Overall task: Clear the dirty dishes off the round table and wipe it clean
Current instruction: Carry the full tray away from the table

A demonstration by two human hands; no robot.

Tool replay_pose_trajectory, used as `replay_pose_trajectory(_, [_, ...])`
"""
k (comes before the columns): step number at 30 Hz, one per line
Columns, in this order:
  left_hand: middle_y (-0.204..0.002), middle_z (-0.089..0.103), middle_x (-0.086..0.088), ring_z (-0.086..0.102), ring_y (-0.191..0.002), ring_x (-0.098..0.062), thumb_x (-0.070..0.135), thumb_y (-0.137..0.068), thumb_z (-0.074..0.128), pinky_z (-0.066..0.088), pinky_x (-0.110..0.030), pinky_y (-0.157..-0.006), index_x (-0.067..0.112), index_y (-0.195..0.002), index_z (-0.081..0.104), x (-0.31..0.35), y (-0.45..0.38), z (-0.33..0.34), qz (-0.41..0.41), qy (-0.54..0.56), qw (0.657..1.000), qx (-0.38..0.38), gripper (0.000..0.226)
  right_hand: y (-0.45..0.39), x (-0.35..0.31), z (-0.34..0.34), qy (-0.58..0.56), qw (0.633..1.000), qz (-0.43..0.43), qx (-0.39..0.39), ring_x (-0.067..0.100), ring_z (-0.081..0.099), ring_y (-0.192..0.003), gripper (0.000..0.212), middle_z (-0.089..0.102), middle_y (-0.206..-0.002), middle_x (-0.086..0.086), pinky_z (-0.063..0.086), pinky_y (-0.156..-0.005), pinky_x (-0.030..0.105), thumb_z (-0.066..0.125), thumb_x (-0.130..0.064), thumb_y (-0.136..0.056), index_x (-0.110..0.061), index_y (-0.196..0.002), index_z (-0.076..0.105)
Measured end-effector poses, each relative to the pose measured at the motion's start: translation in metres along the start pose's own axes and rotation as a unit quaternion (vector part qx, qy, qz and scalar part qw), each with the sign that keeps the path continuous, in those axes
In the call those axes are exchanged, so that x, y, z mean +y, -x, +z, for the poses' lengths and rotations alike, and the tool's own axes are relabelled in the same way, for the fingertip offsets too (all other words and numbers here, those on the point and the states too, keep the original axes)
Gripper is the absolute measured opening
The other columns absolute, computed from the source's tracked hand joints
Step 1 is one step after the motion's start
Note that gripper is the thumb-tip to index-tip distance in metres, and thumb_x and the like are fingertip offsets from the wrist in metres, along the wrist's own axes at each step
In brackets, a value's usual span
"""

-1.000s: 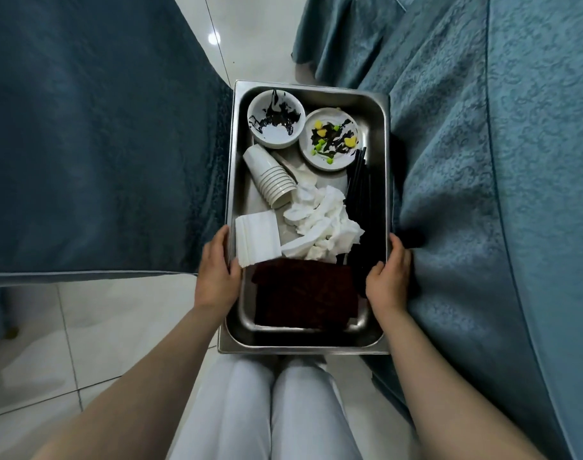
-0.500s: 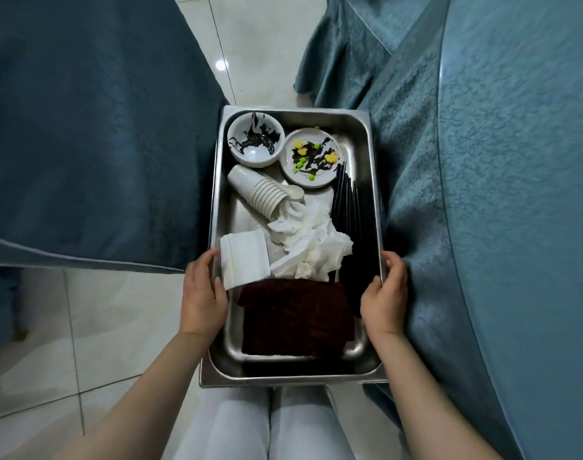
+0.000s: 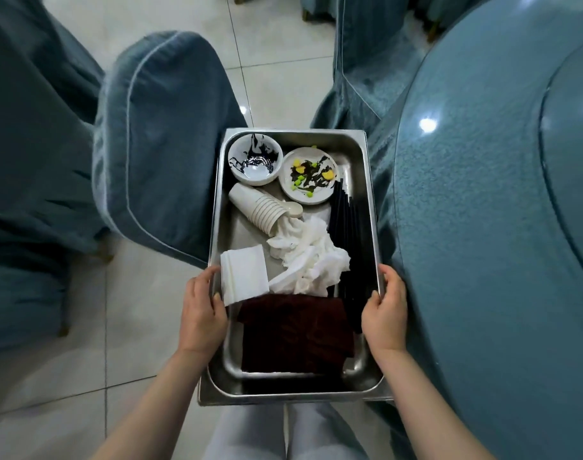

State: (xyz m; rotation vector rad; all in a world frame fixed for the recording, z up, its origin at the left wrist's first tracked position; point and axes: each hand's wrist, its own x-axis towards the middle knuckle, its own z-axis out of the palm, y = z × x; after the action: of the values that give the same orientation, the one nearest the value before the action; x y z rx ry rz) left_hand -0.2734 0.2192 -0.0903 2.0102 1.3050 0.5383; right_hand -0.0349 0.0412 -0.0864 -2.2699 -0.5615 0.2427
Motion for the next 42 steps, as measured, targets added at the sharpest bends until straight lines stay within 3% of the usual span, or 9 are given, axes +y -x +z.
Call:
replay_pose_trajectory(4, [-0.119, 0.052, -0.011, 0.049, -0.108, -0.019, -0.015, -0.082, 0.052, 0.039, -0.033, -0.101, 0.008, -0.132, 0.048, 0.013, 0.032, -0.02, -0.011, 0.007, 1.0, 0.006, 0.056, 0.019, -0.01, -0.027, -0.014, 0.999, 0.006, -0.035, 0.02, 0.05, -0.12, 0.057, 0.053, -0.128, 0.008, 0.035, -0.104, 0.026, 0.047, 0.017, -0.081, -0.011, -0.13, 0.054])
replay_pose_trajectory(11, [-0.123, 0.054, -0.007, 0.051, -0.111, -0.021, -0.012, -0.081, 0.054, 0.039, -0.034, -0.101, 0.015, -0.136, 0.045, 0.034, 0.094, -0.043, -0.042, 0.013, 0.998, 0.035, 0.062, 0.045, -0.02, -0.074, -0.039, 0.995, -0.007, -0.092, 0.012, 0.047, -0.12, 0.058, 0.051, -0.127, 0.001, 0.031, -0.104, 0.021, 0.043, 0.017, -0.084, -0.017, -0.129, 0.057])
replay_pose_trajectory(15, [-0.127, 0.054, -0.005, 0.051, -0.116, -0.021, -0.012, -0.081, 0.055, 0.038, -0.035, -0.104, 0.016, -0.138, 0.044, 0.046, 0.126, -0.052, -0.043, 0.023, 0.997, 0.065, 0.064, 0.056, -0.026, -0.1, -0.058, 0.992, -0.025, -0.108, 0.011, 0.048, -0.116, 0.058, 0.051, -0.124, 0.001, 0.036, -0.106, 0.03, 0.042, 0.016, -0.083, -0.016, -0.129, 0.057])
replay_pose_trajectory(20, [-0.132, 0.053, -0.008, 0.052, -0.117, -0.026, -0.008, -0.085, 0.054, 0.038, -0.035, -0.101, 0.019, -0.143, 0.04, 0.066, 0.148, -0.074, -0.057, 0.04, 0.993, 0.099, 0.066, 0.067, -0.042, -0.121, -0.07, 0.991, -0.055, -0.102, 0.01, 0.046, -0.116, 0.059, 0.049, -0.121, -0.004, 0.035, -0.106, 0.03, 0.044, 0.016, -0.083, -0.015, -0.131, 0.057])
replay_pose_trajectory(23, [-0.13, 0.053, -0.004, 0.051, -0.115, -0.018, -0.01, -0.084, 0.054, 0.036, -0.031, -0.1, 0.019, -0.143, 0.039, 0.074, 0.16, -0.09, -0.045, 0.055, 0.991, 0.116, 0.067, 0.079, -0.052, -0.131, -0.084, 0.99, -0.063, -0.095, 0.01, 0.048, -0.114, 0.058, 0.05, -0.12, -0.005, 0.038, -0.105, 0.032, 0.044, 0.017, -0.082, -0.015, -0.128, 0.058])
replay_pose_trajectory(28, [-0.127, 0.048, 0.005, 0.051, -0.12, -0.022, -0.013, -0.08, 0.055, 0.035, -0.034, -0.106, 0.024, -0.142, 0.039, 0.055, 0.185, -0.113, -0.028, 0.064, 0.989, 0.13, 0.073, 0.114, -0.063, -0.142, -0.089, 0.989, -0.086, -0.087, 0.016, 0.052, -0.113, 0.056, 0.054, -0.118, -0.001, 0.041, -0.101, 0.033, 0.045, 0.017, -0.081, -0.017, -0.123, 0.061])
replay_pose_trajectory(38, [-0.131, 0.054, -0.007, 0.054, -0.117, -0.024, -0.01, -0.082, 0.054, 0.042, -0.043, -0.105, 0.024, -0.145, 0.037, 0.004, 0.302, -0.208, -0.063, 0.066, 0.979, 0.184, 0.073, 0.242, -0.094, -0.132, -0.091, 0.98, -0.143, -0.107, 0.029, 0.059, -0.089, 0.052, 0.063, -0.103, 0.011, 0.046, -0.082, 0.036, 0.05, 0.018, -0.077, -0.018, -0.112, 0.064])
replay_pose_trajectory(42, [-0.128, 0.054, -0.011, 0.055, -0.114, -0.026, -0.009, -0.083, 0.053, 0.042, -0.041, -0.103, 0.024, -0.145, 0.036, -0.025, 0.356, -0.25, -0.098, 0.059, 0.97, 0.216, 0.071, 0.295, -0.121, -0.112, -0.111, 0.968, -0.156, -0.162, 0.024, 0.057, -0.101, 0.049, 0.061, -0.111, 0.006, 0.044, -0.088, 0.033, 0.049, 0.016, -0.081, -0.019, -0.113, 0.062])
